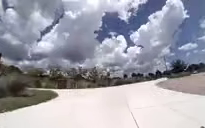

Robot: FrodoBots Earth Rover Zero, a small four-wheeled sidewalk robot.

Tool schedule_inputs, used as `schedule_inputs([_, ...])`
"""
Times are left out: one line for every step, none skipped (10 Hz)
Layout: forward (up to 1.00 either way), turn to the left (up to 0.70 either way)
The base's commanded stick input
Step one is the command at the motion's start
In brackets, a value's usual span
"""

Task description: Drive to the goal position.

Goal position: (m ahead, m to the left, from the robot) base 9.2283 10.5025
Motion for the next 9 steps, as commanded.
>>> schedule_inputs([0.7, 0.35])
schedule_inputs([0.7, 0.35])
schedule_inputs([0.7, 0.35])
schedule_inputs([0.7, 0.35])
schedule_inputs([0.7, 0.04])
schedule_inputs([0.7, 0.0])
schedule_inputs([0.7, 0.0])
schedule_inputs([0.7, 0.0])
schedule_inputs([0.7, 0.0])
